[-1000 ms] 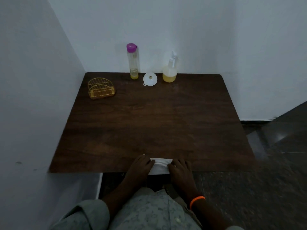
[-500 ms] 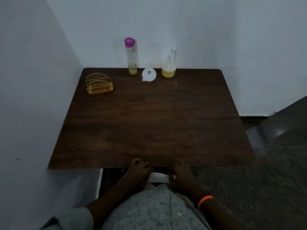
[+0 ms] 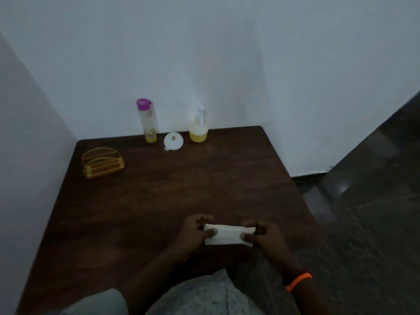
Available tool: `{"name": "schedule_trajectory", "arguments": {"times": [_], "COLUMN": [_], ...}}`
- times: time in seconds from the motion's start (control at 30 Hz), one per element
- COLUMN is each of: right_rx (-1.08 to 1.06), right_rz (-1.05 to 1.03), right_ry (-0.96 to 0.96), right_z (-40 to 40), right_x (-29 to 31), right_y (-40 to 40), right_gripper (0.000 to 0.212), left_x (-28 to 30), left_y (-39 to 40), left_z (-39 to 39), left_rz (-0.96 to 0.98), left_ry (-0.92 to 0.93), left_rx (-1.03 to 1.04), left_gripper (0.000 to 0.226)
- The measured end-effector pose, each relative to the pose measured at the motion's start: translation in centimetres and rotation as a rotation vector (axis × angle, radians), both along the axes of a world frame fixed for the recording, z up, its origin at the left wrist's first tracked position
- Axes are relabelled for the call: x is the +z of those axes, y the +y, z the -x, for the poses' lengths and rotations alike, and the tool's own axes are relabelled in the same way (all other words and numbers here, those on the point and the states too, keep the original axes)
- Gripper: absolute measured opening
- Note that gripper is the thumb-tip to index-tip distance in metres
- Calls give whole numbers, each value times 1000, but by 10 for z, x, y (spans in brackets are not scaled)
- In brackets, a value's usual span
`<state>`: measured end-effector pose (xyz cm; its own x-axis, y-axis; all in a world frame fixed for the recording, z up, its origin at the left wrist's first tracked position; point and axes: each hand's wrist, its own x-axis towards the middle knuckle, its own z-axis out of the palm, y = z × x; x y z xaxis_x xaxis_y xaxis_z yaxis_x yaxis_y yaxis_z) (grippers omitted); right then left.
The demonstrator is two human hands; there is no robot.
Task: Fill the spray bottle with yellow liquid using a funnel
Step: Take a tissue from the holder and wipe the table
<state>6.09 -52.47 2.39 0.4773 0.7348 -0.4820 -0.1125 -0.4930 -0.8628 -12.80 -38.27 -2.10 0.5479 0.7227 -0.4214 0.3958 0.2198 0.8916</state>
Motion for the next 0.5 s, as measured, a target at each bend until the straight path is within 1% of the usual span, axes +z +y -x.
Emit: {"name": "schedule_trajectory", "arguments": {"times": [0.1, 0.3, 0.5], "right_rx": [-127, -264, -376], "right_rz": [-11, -12, 6], "right_ry": [-6, -83, -11], "right_z": [-22, -74, -158], "right_x": [6, 6, -4], "right_y": [-6, -34, -42], "right_gripper": [29, 18, 16], "left_x": [9, 12, 2], "left_y": [9, 6, 1], "left_z": [-34, -103, -203], "left_rz": [-2, 25, -26], "left_ry": [10, -13, 40], "left_rx": [-67, -181, -256], "left_gripper": [34, 29, 28]}}
